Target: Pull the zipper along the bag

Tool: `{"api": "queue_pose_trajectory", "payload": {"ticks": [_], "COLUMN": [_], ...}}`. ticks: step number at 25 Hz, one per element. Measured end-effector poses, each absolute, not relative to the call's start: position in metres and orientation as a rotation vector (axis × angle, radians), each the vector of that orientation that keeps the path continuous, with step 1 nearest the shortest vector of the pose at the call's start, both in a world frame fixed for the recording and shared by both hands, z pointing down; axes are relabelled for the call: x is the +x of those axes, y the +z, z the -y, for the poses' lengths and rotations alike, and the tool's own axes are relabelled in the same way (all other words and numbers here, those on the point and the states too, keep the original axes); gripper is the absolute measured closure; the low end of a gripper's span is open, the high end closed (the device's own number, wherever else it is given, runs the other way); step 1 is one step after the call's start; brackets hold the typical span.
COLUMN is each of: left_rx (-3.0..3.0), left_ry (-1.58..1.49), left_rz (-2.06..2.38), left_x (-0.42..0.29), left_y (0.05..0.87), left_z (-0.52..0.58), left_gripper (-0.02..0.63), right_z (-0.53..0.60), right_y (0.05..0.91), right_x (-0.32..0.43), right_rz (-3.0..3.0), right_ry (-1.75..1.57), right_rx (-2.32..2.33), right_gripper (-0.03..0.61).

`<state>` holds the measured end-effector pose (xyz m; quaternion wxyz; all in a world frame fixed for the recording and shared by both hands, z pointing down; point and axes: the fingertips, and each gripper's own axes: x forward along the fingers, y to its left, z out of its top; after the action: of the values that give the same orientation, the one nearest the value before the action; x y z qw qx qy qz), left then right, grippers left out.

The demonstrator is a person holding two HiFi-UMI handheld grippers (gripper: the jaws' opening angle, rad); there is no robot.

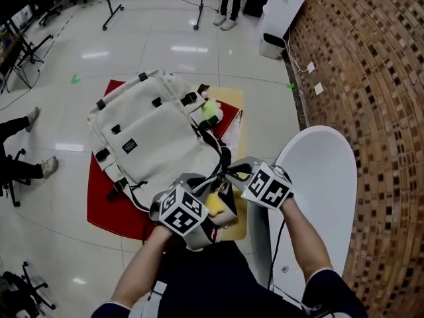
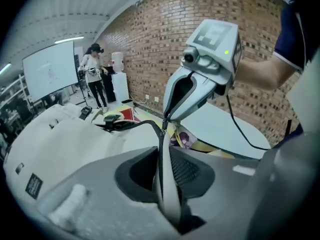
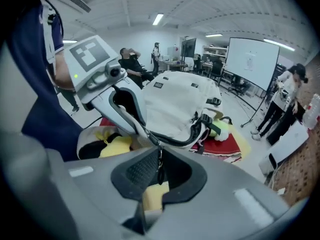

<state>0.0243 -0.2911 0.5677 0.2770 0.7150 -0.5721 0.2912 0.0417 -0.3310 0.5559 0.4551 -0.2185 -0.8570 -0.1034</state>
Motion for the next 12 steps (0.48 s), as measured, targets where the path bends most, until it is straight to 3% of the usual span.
{"api": "queue_pose_trajectory", "payload": {"ticks": [12], "left_rx": [1.672], "left_ry": [0.562], "left_rz": [1.716], "left_x": [0.014], "left_y": [0.553], "left_z": [0.28], "left_gripper": [0.555], "right_z": [0.403], "right_y": [0.581], "right_x": [-0.033], "right_rz": [2.077], "right_ry": [-0.469], "right_rx": [-0.695], "right_gripper": [0.545]}}
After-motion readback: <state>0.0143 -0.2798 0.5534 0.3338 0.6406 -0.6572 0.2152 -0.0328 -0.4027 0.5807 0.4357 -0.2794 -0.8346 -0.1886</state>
